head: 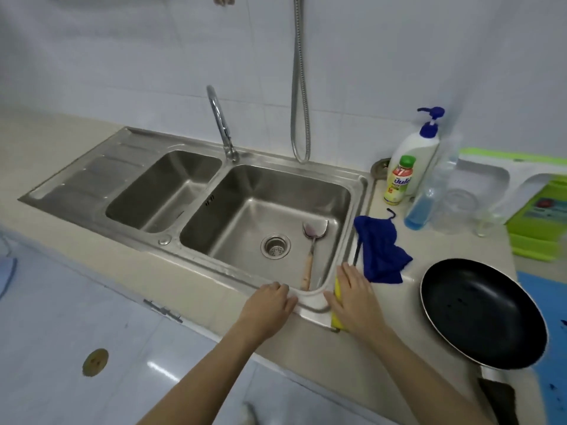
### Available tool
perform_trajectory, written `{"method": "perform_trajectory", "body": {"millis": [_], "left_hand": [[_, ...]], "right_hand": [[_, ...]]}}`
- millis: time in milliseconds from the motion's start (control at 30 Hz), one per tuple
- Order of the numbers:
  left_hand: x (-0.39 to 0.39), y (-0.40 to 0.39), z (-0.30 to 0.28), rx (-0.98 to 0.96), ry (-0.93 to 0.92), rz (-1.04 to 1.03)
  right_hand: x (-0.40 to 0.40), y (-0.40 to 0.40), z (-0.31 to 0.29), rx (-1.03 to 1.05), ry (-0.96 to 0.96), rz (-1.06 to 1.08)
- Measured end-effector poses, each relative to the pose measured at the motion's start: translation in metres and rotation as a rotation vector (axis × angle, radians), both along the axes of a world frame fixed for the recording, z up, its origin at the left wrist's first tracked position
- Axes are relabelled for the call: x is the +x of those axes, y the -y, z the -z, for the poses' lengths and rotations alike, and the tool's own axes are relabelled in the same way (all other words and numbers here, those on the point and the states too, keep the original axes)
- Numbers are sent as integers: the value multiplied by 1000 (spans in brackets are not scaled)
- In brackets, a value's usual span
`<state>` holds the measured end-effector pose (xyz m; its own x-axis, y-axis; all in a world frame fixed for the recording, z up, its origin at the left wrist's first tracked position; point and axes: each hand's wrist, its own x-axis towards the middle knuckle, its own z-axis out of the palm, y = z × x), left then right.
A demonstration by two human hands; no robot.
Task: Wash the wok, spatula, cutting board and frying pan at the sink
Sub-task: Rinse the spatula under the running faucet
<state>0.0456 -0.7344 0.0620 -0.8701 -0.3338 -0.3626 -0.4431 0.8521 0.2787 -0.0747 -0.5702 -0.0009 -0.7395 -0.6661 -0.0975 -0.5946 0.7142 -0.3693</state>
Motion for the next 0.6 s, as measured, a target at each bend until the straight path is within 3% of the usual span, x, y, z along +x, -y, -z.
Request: {"method": "perform_trajectory", "body": {"millis": [367, 600], "left_hand": [[-35, 75, 44, 130, -21, 285], [-65, 80, 68, 248, -18, 233]], "right_hand": [[15, 19, 3, 113, -37, 229], [6, 49, -4, 143, -5, 424]]}}
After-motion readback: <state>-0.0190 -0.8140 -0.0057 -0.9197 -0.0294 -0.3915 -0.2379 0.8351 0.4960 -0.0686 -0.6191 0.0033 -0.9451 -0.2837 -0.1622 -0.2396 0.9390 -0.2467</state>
